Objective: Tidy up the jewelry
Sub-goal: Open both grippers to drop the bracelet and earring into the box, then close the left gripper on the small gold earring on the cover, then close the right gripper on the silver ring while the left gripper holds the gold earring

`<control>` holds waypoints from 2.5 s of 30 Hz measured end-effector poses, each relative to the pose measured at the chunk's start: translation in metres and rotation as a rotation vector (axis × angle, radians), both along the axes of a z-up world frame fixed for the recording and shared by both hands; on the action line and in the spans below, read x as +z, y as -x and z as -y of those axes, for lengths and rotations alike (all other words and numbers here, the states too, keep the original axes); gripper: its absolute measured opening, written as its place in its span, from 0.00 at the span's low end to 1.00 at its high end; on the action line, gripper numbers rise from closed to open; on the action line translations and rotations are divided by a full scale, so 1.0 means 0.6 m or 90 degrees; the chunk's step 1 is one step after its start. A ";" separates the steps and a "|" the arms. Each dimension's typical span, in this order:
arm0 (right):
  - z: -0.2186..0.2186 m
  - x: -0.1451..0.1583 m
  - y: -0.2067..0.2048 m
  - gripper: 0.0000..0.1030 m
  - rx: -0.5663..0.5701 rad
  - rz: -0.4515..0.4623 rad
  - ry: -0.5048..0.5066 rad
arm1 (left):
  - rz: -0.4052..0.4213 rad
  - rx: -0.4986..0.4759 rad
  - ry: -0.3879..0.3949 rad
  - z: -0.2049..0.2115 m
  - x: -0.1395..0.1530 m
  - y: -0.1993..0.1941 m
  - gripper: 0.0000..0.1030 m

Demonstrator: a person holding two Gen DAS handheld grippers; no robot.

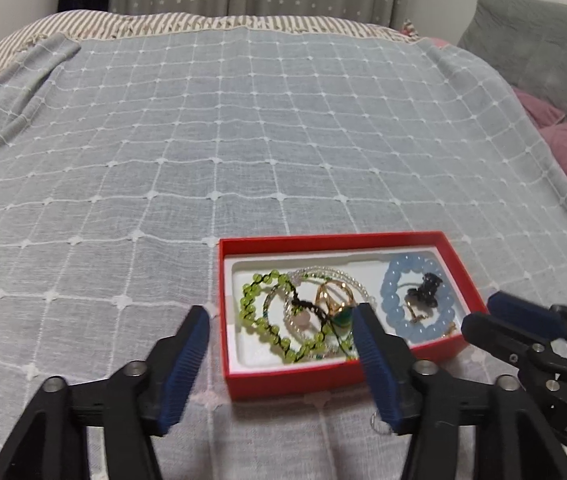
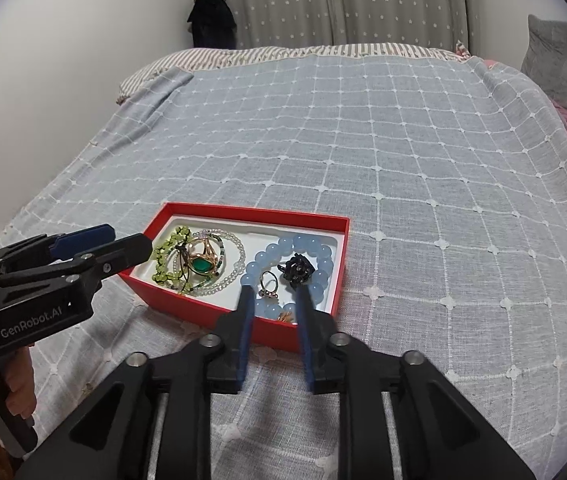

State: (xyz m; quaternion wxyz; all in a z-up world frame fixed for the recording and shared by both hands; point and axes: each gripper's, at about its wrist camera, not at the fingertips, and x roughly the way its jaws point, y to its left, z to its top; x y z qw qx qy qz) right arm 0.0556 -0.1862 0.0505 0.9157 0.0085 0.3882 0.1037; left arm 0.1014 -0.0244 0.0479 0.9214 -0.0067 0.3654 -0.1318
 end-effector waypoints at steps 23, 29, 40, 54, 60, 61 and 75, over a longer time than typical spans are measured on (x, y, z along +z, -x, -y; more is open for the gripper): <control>-0.023 -0.035 0.119 0.67 0.021 -0.056 0.064 | -0.060 -0.034 -0.095 -0.052 -0.059 0.134 0.93; -0.034 -0.065 0.131 0.67 0.039 -0.080 0.073 | -0.064 -0.069 -0.122 -0.062 -0.090 0.152 0.93; -0.044 -0.113 0.130 0.68 0.051 -0.095 0.108 | -0.057 -0.144 -0.072 -0.095 -0.113 0.173 0.93; -0.057 -0.119 0.126 0.76 0.068 -0.080 0.129 | -0.080 -0.185 -0.022 -0.105 -0.131 0.167 0.58; -0.058 -0.119 0.125 0.77 0.066 -0.080 0.131 | -0.087 -0.183 -0.021 -0.098 -0.128 0.160 0.30; -0.059 -0.119 0.124 0.77 0.066 -0.080 0.131 | -0.089 -0.190 -0.019 -0.094 -0.127 0.161 0.26; -0.064 -0.117 0.117 0.78 0.061 -0.080 0.129 | -0.087 -0.178 -0.046 -0.075 -0.125 0.155 0.06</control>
